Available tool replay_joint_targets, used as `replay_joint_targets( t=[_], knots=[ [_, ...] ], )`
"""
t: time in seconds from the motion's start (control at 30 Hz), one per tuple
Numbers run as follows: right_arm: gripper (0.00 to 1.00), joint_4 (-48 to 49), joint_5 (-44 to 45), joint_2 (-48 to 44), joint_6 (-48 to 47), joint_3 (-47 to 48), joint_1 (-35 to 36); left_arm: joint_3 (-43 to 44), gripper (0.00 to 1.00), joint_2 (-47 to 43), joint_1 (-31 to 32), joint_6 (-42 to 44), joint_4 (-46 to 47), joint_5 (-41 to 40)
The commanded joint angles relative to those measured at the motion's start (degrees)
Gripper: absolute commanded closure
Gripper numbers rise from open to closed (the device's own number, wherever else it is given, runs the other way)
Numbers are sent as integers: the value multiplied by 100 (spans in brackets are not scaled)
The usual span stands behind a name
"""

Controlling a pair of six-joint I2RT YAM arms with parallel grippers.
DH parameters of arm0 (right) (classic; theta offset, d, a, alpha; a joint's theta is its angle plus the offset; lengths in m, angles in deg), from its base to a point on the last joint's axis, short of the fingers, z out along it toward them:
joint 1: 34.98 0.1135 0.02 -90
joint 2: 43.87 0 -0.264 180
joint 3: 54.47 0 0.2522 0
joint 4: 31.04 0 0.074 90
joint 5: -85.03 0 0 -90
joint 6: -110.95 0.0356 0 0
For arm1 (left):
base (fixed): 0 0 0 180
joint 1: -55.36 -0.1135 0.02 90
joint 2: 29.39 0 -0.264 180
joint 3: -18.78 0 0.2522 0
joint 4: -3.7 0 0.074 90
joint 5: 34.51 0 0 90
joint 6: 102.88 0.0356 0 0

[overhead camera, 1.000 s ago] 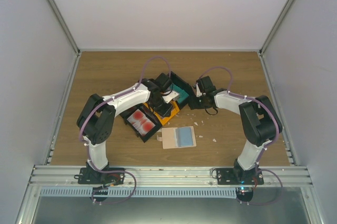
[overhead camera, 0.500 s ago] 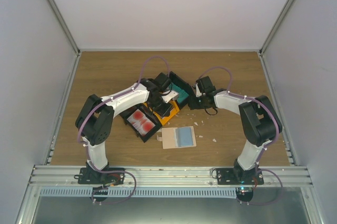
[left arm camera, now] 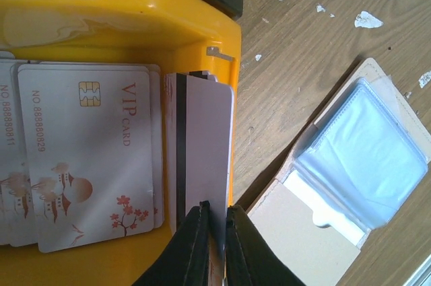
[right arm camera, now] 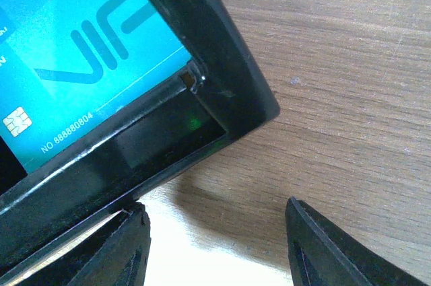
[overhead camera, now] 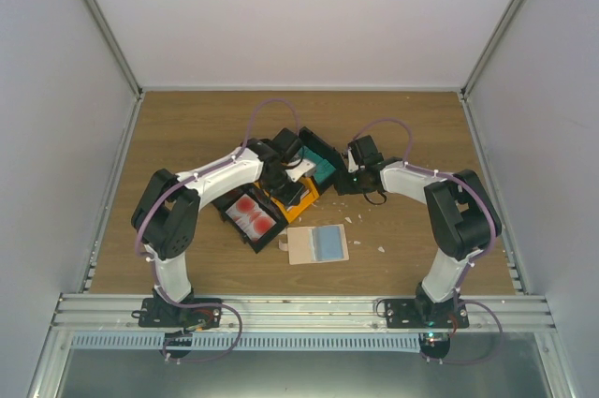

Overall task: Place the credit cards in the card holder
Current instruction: Pick up the credit card from the storage box.

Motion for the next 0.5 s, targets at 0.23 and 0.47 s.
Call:
replay_joint_targets(
  t=[0.23, 0.47],
  knots=[
    [44, 49, -15, -99, 117, 68, 78, -30, 94, -359, -71, -32, -56, -27],
    [44, 11, 8, -237, 160, 114, 79, -24, 99, -550, -123, -249, -66, -223]
  ],
)
